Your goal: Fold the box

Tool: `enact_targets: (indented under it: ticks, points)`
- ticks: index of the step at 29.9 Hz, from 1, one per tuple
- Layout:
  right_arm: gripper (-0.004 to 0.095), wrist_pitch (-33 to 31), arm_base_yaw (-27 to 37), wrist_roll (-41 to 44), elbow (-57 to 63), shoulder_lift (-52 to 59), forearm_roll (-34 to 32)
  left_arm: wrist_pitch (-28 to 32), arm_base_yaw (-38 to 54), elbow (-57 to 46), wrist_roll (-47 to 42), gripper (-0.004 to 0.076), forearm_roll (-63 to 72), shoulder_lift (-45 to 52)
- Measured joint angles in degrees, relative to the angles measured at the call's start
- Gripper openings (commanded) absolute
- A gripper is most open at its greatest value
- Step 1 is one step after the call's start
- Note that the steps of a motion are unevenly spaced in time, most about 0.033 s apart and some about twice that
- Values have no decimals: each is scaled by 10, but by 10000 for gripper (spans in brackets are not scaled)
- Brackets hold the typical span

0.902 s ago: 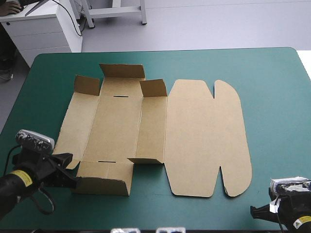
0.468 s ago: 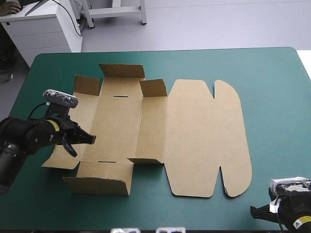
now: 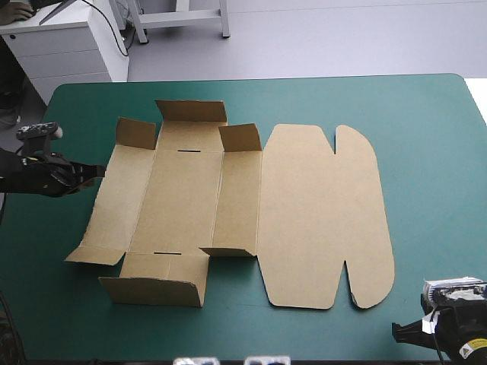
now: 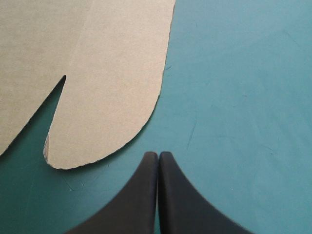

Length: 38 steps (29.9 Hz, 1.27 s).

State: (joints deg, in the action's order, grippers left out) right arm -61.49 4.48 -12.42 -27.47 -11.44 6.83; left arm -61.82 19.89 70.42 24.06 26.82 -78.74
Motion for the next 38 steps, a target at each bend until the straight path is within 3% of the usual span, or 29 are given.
enact_targets:
  ticks: [10,15,22,25,31,33,38]
  points:
    - [-14,0,0,0,0,0,0,-45,143,1,91,-7,36,-90]
    - [-14,0,0,1,0,0,0,-70,152,1,145,-7,58,-143]
    - [-14,0,0,2,0,0,0,-72,152,1,156,6,61,-185]
    - [-14,0,0,7,0,-1,-2,-73,152,1,156,119,62,-185]
    - [-14,0,0,19,0,-2,-10,-73,152,1,156,482,62,-185]
    - [-14,0,0,20,0,-3,-11,-73,152,1,156,519,62,-185]
    - [-14,0,0,20,0,-3,-12,-70,152,-1,157,489,62,-185]
